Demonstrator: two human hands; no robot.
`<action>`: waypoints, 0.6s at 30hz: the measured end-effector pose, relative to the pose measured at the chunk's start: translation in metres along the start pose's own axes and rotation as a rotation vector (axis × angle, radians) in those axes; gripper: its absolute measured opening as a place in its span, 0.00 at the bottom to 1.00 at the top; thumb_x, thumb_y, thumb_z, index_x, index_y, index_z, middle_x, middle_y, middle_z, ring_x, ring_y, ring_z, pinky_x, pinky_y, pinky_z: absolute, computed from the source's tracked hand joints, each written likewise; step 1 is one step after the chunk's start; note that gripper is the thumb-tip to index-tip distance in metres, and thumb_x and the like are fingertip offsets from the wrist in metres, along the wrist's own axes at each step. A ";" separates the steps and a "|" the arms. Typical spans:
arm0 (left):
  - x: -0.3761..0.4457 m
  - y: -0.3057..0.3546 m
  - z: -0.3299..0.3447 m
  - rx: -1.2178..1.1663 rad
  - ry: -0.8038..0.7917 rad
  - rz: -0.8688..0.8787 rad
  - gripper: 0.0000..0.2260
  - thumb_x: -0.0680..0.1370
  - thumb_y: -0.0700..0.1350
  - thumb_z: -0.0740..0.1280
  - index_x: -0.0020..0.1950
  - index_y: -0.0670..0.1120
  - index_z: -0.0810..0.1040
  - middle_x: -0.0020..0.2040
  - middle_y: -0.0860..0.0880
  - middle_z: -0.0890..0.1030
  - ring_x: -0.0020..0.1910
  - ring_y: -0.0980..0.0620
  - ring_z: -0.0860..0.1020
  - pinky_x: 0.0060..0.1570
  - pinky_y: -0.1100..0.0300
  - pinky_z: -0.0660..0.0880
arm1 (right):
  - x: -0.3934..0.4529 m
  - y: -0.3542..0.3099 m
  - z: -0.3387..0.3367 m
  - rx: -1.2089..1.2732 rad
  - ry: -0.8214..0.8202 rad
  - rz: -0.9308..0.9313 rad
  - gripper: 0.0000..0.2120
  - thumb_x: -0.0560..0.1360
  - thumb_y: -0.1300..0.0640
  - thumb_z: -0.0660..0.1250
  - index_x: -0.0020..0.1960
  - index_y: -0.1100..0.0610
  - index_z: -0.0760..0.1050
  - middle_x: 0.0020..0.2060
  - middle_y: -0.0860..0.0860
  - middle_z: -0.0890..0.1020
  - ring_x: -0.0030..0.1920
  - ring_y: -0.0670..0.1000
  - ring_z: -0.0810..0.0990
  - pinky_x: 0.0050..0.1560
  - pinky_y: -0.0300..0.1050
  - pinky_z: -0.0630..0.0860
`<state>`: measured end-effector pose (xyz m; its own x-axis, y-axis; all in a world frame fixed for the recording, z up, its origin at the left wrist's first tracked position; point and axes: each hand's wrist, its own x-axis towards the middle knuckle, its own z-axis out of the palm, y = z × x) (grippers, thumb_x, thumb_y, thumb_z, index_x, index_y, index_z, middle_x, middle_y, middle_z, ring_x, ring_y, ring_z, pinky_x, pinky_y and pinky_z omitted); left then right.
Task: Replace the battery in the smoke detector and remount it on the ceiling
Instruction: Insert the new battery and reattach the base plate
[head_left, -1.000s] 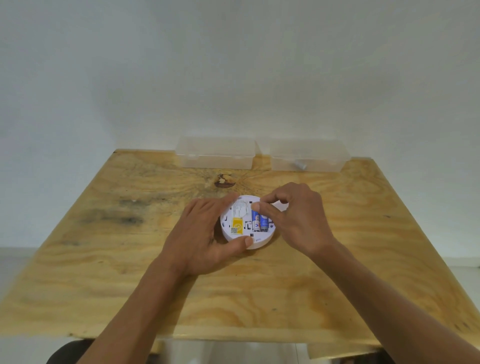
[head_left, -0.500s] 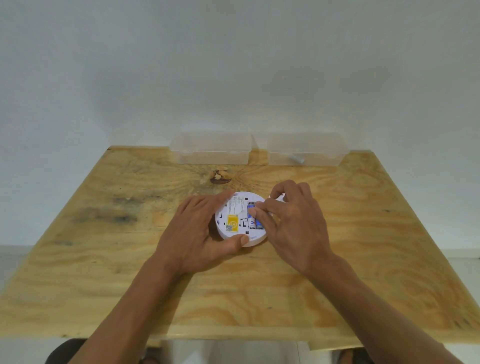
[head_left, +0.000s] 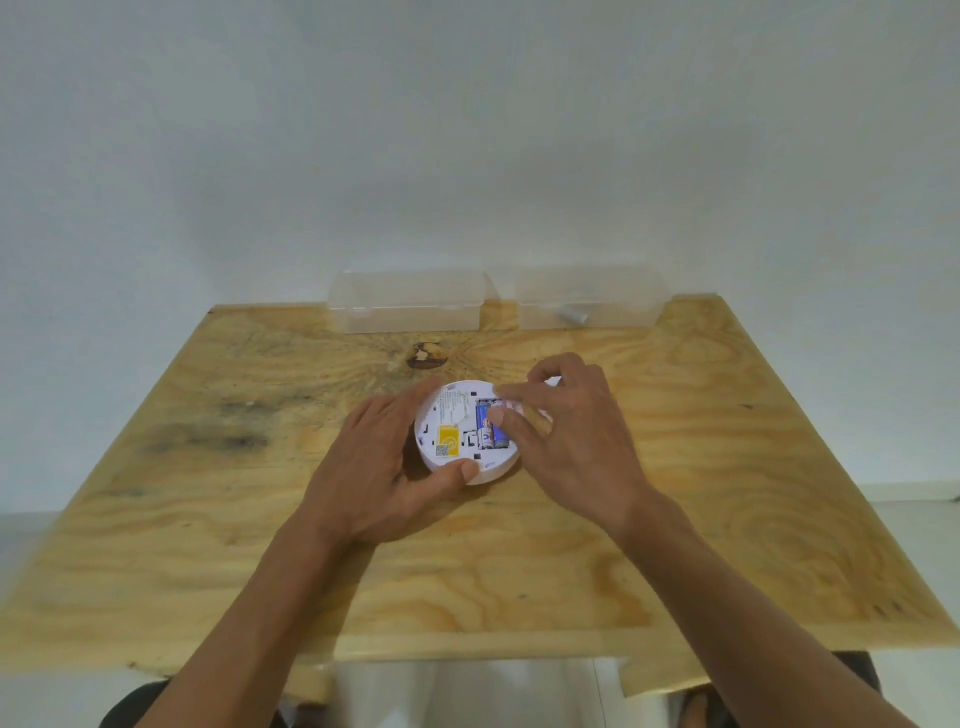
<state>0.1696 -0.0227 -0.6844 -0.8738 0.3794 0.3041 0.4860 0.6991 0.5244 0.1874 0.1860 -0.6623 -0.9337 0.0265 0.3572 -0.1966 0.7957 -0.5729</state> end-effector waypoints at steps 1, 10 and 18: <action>0.000 0.000 -0.001 -0.010 -0.005 -0.004 0.34 0.71 0.69 0.64 0.73 0.54 0.69 0.62 0.62 0.75 0.59 0.58 0.74 0.62 0.56 0.69 | 0.002 0.002 -0.004 0.066 0.014 0.041 0.13 0.75 0.46 0.68 0.58 0.46 0.82 0.55 0.47 0.75 0.58 0.50 0.72 0.55 0.49 0.73; -0.001 0.004 -0.004 -0.010 0.037 0.046 0.31 0.70 0.69 0.65 0.71 0.60 0.69 0.59 0.75 0.69 0.57 0.75 0.68 0.61 0.70 0.62 | 0.014 0.026 -0.015 -0.170 -0.116 0.422 0.31 0.73 0.38 0.66 0.68 0.57 0.72 0.64 0.56 0.74 0.67 0.58 0.68 0.62 0.53 0.69; -0.001 0.003 -0.004 -0.008 0.039 0.042 0.30 0.71 0.68 0.65 0.71 0.63 0.66 0.57 0.77 0.67 0.57 0.78 0.66 0.61 0.69 0.61 | 0.022 0.025 -0.009 -0.223 -0.153 0.455 0.29 0.72 0.38 0.69 0.66 0.54 0.73 0.64 0.53 0.70 0.66 0.57 0.65 0.61 0.54 0.66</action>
<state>0.1720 -0.0229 -0.6800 -0.8516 0.3844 0.3565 0.5225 0.6782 0.5167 0.1648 0.2113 -0.6623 -0.9460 0.3239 -0.0120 0.2915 0.8341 -0.4683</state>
